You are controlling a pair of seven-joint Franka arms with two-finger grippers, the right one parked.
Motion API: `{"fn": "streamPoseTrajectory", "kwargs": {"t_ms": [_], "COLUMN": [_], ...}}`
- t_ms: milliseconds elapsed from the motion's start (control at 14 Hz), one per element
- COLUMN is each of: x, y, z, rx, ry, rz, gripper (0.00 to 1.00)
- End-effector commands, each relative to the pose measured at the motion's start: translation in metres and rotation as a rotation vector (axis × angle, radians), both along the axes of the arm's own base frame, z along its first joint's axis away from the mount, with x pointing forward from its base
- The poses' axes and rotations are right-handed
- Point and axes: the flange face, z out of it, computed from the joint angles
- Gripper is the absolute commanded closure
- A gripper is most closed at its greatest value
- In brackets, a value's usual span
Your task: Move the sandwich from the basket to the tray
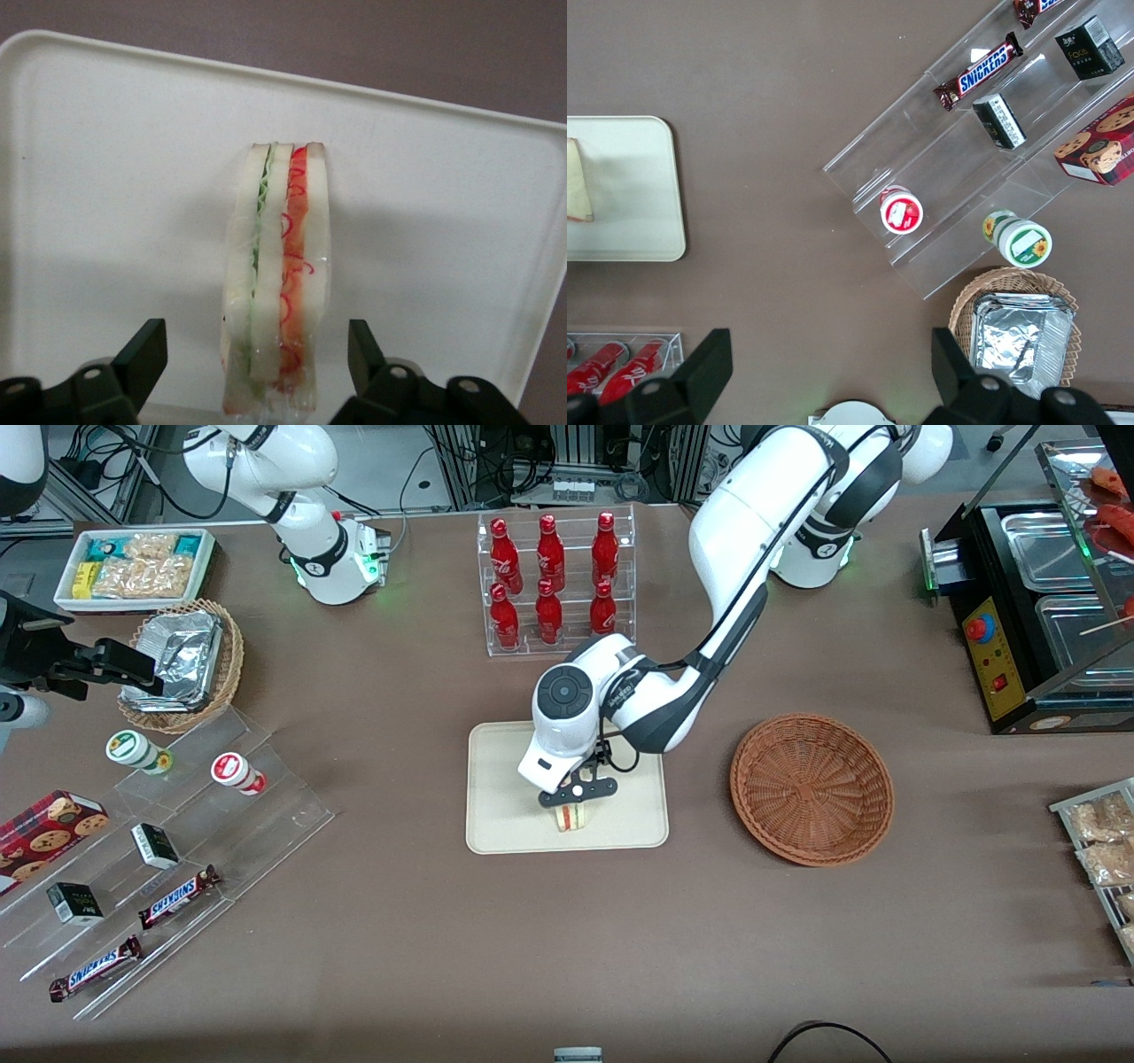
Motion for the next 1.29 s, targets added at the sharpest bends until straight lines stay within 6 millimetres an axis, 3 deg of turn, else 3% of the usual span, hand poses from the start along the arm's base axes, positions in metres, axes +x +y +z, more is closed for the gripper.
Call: {"fn": "streamPoseTrajectory", "kwargs": {"t_ms": [0,286,357,571,643,714,929,1214], "x": [0.0,-0.002,0.005,0.007,0.015,0.032,0.045,0.068], "y": [0.002,0.01,0.022,0.046,0.061,0.09,0.136,0.22], "z": [0.056,0.126,0.144,0.173,0.177,0.184,0.191,0.214], "rx": [0.018,-0.009,-0.02,0.018,0.035,0.045,0.085,0.093], "ry": [-0.031,-0.066,-0.07,-0.05,-0.043,-0.038,-0.012,-0.015], "rz": [0.019,0.03,0.051,0.063,0.083,0.124,0.092,0.063], "gripper": [0.0,0.0,0.0,0.0,0.0,0.0,0.0,0.0]}}
